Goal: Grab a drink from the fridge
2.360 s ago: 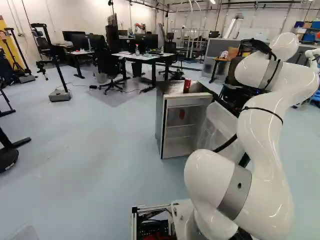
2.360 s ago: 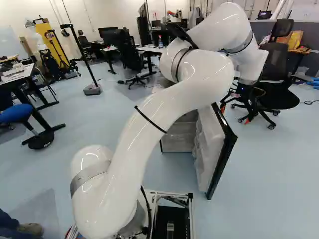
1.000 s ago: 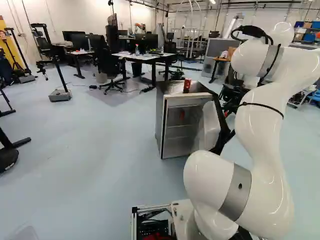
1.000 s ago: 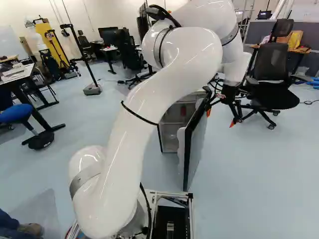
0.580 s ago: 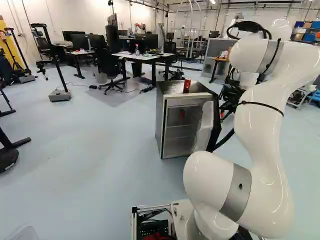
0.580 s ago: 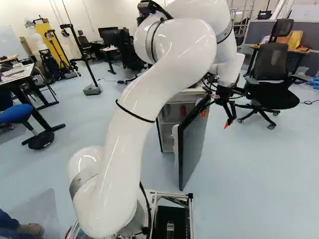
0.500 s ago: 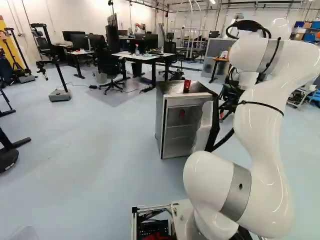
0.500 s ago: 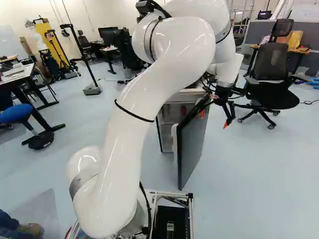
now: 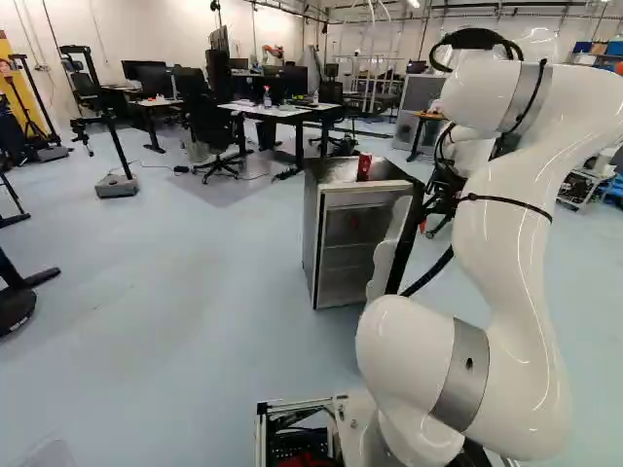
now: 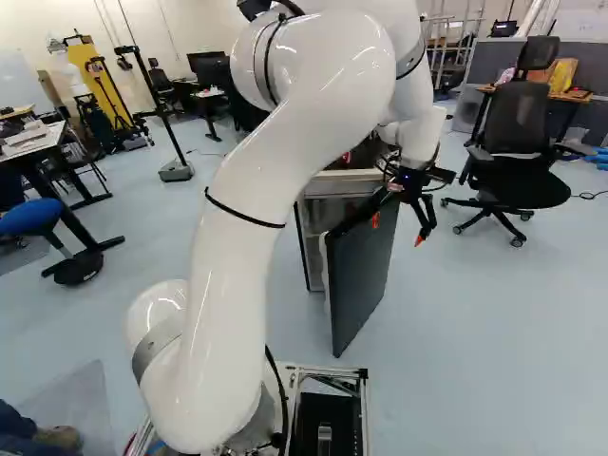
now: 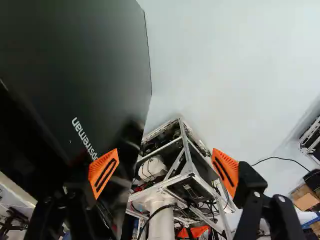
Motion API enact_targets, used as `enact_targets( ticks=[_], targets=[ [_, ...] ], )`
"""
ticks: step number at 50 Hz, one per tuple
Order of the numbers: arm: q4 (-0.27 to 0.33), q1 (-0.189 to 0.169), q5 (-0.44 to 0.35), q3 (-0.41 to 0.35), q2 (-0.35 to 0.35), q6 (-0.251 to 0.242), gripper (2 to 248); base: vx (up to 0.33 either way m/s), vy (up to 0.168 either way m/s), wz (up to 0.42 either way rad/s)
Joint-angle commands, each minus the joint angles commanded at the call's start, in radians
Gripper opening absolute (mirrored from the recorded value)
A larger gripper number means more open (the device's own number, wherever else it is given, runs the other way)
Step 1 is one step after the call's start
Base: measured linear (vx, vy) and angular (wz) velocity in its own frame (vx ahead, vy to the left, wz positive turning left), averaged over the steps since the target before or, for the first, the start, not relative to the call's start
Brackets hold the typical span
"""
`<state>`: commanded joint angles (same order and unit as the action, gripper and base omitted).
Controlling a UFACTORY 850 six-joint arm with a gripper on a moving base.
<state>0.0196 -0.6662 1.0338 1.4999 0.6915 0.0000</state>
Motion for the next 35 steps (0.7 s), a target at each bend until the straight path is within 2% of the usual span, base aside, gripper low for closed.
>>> enact_targets(
  ticks=[35],
  targets=[
    [0.000,0.062,-0.160,-0.143,-0.082,0.000,247,0.000,0.000,0.000]
  ],
)
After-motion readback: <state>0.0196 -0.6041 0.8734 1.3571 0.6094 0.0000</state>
